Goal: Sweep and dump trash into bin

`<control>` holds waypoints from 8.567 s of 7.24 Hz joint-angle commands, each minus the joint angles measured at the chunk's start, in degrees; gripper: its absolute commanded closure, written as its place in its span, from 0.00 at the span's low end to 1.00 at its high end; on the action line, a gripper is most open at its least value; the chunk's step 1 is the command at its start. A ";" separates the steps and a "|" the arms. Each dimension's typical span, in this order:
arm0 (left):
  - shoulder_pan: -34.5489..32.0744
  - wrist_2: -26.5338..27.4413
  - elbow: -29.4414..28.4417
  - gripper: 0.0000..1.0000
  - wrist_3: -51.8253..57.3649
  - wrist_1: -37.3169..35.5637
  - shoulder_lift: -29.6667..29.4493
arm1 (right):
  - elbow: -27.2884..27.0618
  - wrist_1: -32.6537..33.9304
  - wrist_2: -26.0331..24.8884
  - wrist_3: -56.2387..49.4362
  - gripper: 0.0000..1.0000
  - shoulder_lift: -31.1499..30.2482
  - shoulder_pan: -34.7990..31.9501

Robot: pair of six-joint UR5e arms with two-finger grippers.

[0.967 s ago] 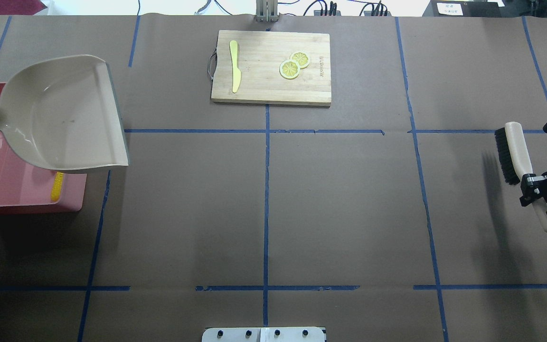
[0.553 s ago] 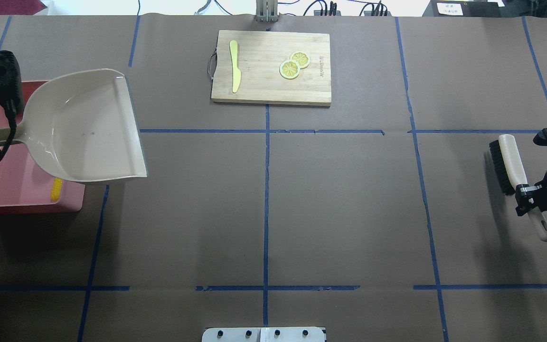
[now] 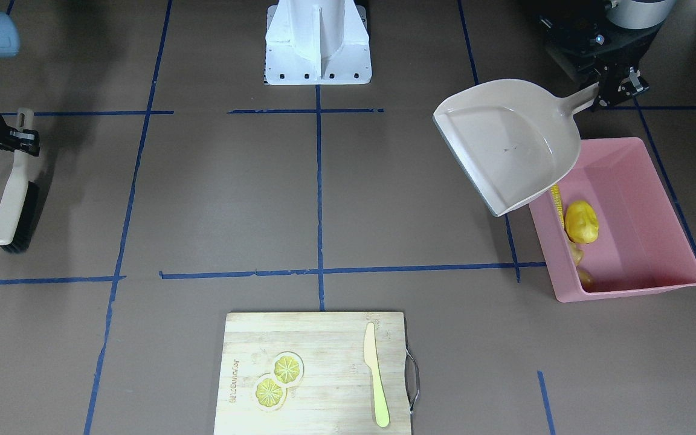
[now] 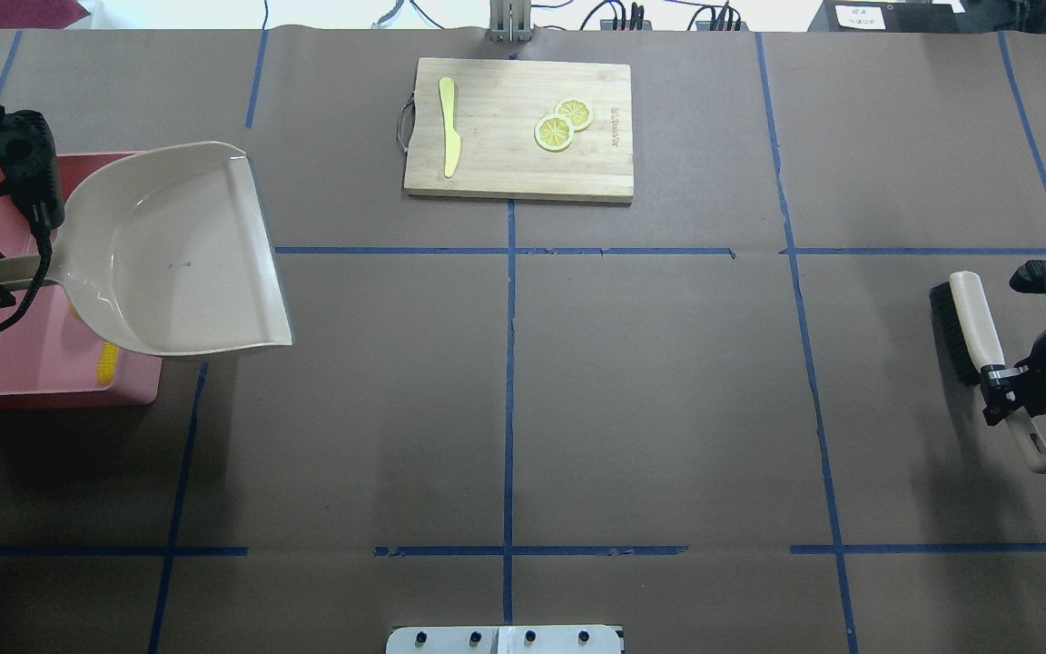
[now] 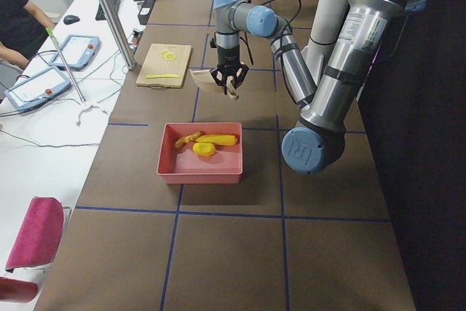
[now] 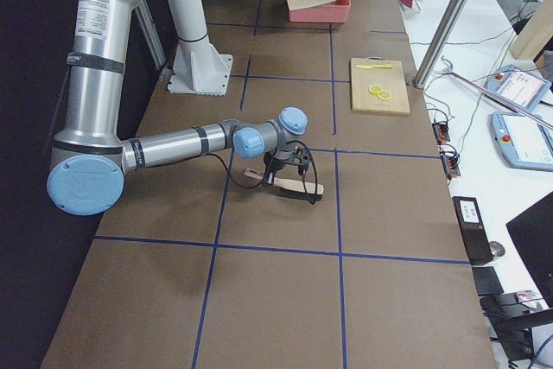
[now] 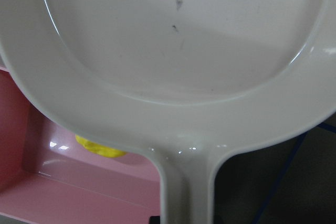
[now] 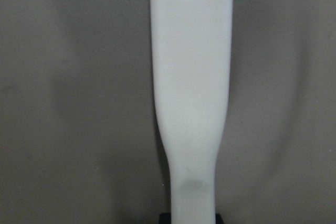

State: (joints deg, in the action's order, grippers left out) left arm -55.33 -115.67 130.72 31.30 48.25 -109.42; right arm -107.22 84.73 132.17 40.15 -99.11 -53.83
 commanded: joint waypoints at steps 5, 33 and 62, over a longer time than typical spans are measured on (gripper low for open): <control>1.10 0.09 -0.20 0.98 -0.10 0.00 0.00 | 1.40 0.00 -0.16 0.11 0.01 0.67 0.04; 21.31 9.67 -28.59 0.35 -2.39 30.93 -11.60 | 1.84 0.97 0.37 -19.58 0.00 9.98 -25.88; -33.71 -19.69 -40.55 0.00 -30.51 36.99 19.06 | 2.28 14.77 6.08 -40.94 0.00 5.68 -38.89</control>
State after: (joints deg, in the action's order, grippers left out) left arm -89.04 -135.93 89.87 0.76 83.26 -91.67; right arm -104.94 99.50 138.25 -0.82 -93.50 -92.73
